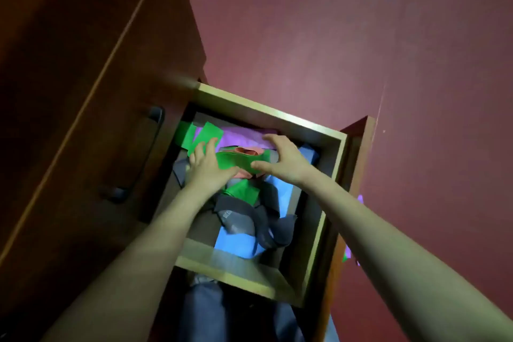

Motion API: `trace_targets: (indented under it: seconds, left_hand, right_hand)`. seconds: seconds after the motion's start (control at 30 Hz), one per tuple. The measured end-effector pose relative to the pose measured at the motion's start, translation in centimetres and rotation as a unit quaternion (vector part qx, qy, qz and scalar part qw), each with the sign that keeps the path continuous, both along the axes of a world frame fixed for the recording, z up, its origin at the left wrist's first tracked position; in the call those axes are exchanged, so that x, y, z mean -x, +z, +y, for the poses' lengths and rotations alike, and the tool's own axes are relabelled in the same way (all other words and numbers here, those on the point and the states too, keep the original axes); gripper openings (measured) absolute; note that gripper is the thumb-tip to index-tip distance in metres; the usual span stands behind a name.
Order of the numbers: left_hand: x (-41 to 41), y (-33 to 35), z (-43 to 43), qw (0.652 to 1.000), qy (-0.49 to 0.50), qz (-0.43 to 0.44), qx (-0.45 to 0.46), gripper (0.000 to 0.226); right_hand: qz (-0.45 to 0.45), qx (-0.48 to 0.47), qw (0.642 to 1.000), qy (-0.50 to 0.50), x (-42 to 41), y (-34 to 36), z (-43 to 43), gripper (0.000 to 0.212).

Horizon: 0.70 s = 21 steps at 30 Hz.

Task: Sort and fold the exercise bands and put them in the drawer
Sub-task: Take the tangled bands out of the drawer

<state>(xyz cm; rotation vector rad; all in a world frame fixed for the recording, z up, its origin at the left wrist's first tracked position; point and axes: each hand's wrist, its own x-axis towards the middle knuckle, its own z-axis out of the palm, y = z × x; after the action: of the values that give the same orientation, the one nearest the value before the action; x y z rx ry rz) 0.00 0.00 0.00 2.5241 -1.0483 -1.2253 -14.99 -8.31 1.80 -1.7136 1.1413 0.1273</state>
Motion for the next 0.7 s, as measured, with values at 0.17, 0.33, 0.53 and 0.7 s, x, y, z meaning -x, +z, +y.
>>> trace_targets:
  seconds: [0.17,0.33,0.53,0.7]
  left_hand:
    - [-2.4,-5.6,-1.8,0.991,-0.058,-0.119,-0.034,0.102]
    - [-4.9,-8.1,-2.8,0.982,-0.117,-0.146,-0.032,0.107]
    - [-6.2,-9.0,-3.4,0.98,-0.148,-0.131,0.014,0.085]
    - [-4.1,-8.5,-2.2,0.988,-0.07,-0.049,0.131,0.041]
  right_hand:
    - [0.151,0.127,0.951,0.24,-0.9,-5.8,-2.2,0.113]
    - [0.174,0.243,0.903,0.309,-1.6,-9.7,-3.2,0.114]
    - [0.188,0.273,0.902,0.278,-3.2,-11.0,-3.3,0.11]
    - [0.203,0.258,0.901,0.283,-2.8,-10.3,-2.6,0.055]
